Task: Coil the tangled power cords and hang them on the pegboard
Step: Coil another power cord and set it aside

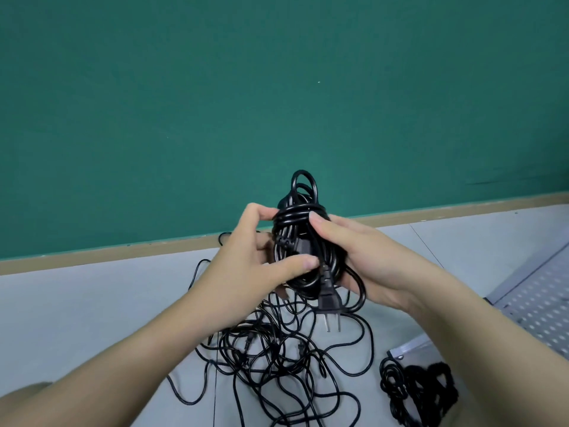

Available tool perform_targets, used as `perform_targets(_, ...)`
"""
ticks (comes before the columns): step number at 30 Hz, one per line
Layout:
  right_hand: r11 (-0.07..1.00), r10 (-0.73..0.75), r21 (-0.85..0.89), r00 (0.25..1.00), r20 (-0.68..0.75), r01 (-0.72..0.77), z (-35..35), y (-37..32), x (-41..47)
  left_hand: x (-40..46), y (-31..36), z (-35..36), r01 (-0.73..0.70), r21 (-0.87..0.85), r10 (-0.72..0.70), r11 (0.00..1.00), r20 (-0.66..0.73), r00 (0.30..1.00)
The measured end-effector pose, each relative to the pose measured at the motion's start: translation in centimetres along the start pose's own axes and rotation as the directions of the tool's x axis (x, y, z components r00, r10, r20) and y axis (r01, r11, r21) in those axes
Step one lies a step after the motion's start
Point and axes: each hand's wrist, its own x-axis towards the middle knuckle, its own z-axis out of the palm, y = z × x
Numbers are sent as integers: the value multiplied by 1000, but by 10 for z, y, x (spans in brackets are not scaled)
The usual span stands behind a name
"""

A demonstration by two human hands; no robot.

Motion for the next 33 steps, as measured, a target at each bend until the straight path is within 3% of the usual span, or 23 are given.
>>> perform_targets(3, 999, 34, -22, 999, -9, -34, -6, 2, 2, 2, 3, -2, 29, -38, -27, 999, 55, 998)
perform_targets(11, 977, 97, -172, 984, -149, -122, -27, 1, 6, 16, -7, 16, 132, -107, -130, 986, 18, 991)
perform_targets(20, 829, 286, -397, 908, -306, -394, -107, 23, -12, 48, -67, 86, 368, -225, -337, 902, 165, 927)
perform_targets(26, 787, 372, -383, 868, -330, -483, -169, 100, -29, 49, -153, 143, 477, -247, -414, 843, 268, 870)
perform_targets(33, 765, 449, -219, 745, -493, -606, -204, 236, -43, 22, -265, 195, 643, -247, -580, 725, 287, 763)
